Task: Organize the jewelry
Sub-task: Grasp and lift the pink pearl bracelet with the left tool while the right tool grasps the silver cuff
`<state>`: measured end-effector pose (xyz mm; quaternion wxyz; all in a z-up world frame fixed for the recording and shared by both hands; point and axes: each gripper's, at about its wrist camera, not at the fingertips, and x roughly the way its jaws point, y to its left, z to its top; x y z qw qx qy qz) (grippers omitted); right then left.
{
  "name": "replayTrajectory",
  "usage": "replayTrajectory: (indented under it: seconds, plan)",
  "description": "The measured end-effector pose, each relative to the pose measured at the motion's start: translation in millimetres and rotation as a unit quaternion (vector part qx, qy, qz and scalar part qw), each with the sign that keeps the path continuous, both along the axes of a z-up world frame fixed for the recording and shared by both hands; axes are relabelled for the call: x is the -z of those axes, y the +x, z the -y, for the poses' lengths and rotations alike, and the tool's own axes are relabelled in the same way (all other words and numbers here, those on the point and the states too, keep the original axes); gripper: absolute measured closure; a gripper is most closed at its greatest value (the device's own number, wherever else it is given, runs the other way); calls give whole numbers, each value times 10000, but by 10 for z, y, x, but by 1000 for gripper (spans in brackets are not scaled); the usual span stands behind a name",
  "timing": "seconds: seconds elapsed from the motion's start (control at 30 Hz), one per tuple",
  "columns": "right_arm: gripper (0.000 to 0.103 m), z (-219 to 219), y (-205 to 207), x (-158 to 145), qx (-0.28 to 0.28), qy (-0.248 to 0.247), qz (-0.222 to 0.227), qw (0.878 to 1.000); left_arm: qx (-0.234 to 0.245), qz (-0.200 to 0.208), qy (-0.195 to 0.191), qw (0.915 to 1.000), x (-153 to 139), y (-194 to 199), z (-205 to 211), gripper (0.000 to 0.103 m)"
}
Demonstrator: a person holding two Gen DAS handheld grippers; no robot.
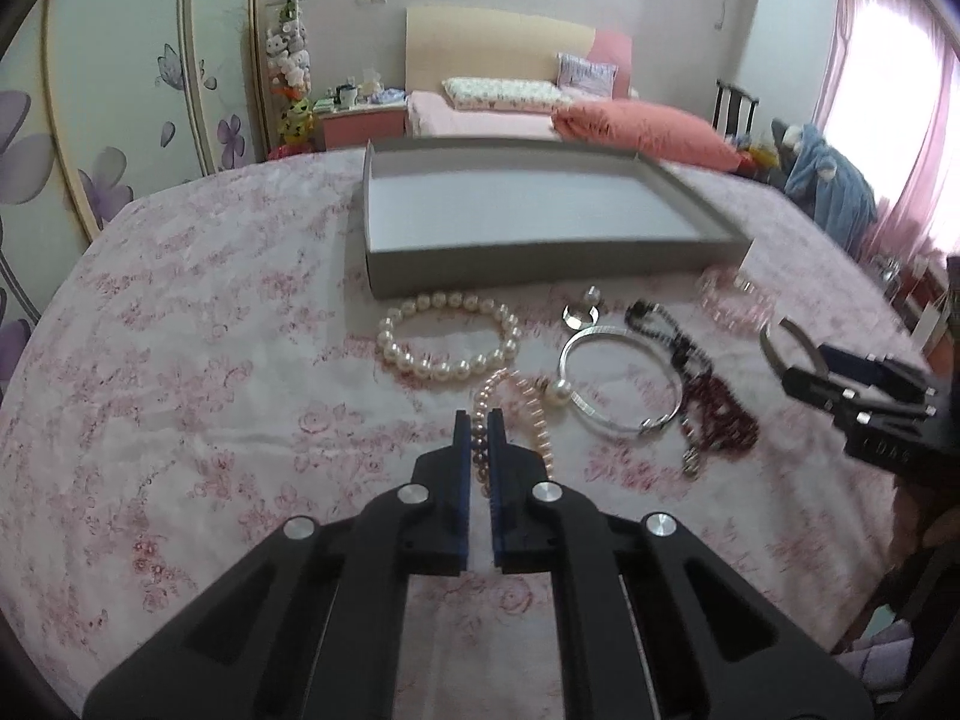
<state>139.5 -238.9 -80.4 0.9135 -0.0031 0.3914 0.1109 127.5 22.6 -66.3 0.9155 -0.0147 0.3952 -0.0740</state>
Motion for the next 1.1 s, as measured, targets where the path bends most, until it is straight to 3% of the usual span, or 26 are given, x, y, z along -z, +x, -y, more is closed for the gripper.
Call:
replayTrajectory:
  seconds: [0.27,0.63,1.1]
  plan:
    - [38,-131,-128,-239,-170,162,584,9980,-11,430,-392,9983,-239,-151,50,97]
    - [38,-254,-208,-457,-229,216,1232,9919,-156,931,-449,9945,-500,-219,167,97]
    - [38,-303,106,-868,144,107,2276,9736,-408,1610,15,9861,-910,196,355,97]
